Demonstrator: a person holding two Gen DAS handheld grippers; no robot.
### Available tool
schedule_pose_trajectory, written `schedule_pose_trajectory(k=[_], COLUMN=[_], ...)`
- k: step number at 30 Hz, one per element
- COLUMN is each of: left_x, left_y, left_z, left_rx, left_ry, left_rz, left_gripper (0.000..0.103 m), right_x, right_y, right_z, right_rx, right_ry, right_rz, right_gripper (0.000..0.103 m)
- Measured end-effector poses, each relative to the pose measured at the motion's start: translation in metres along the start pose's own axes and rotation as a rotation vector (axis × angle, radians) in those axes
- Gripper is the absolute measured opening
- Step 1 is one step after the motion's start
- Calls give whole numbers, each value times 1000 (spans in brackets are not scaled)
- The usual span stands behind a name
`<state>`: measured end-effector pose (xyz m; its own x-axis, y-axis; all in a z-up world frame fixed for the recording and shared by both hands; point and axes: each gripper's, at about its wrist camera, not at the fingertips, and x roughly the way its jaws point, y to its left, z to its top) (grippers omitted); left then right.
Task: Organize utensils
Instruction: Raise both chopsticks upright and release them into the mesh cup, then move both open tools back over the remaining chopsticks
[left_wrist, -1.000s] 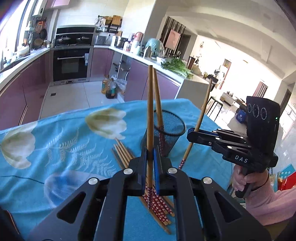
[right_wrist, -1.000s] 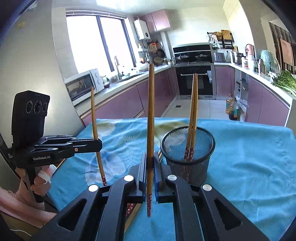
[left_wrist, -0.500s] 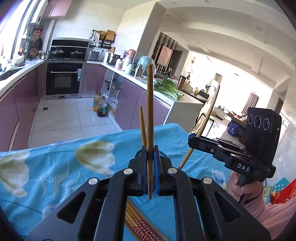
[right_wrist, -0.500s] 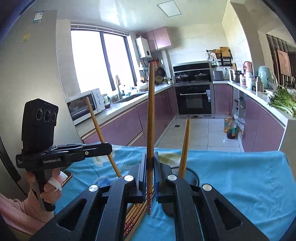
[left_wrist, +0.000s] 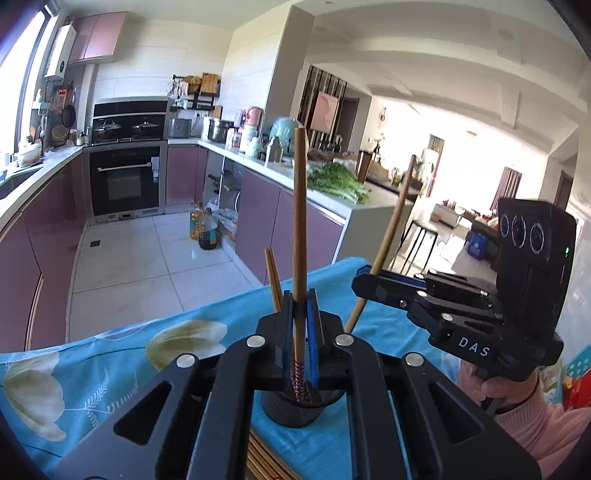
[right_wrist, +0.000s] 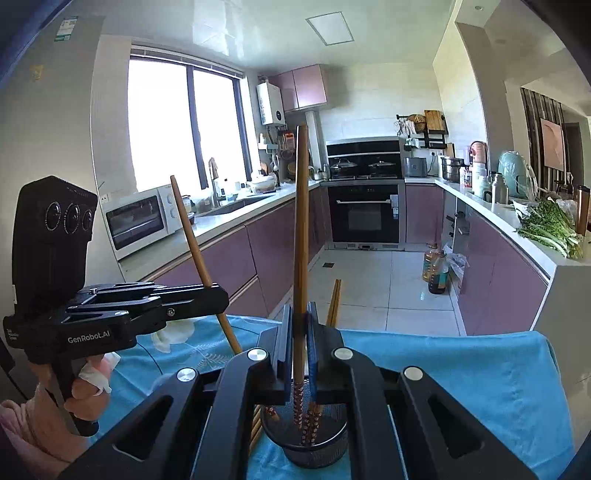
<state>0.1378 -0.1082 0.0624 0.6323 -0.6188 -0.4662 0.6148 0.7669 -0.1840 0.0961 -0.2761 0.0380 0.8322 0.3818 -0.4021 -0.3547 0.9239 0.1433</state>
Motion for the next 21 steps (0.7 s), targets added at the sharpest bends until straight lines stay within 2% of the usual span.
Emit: schedule_pose_trajectory(k=[7,10,15,20,21], left_x=[47,59,76,92,91], left_y=[-1,-1,8,14,16], left_z=[-24,-31,-35,-36,-36], left_rx=[50,63,46,28,22], left_ry=[169,215,252,269,269], left_rz=[-1,-4,1,19,25], left_gripper=[8,8,8,8,11], right_x=[30,39,56,65,66], right_y=[-6,-5,-7,-12,-14], right_z=[-23,-30,-38,-40,-40], right_rx=[5,8,22,52,58], right_ry=[141,191,240,246,243], right_rz=[-19,-25,-26,-41,-44], right_gripper=[6,6,6,8,8])
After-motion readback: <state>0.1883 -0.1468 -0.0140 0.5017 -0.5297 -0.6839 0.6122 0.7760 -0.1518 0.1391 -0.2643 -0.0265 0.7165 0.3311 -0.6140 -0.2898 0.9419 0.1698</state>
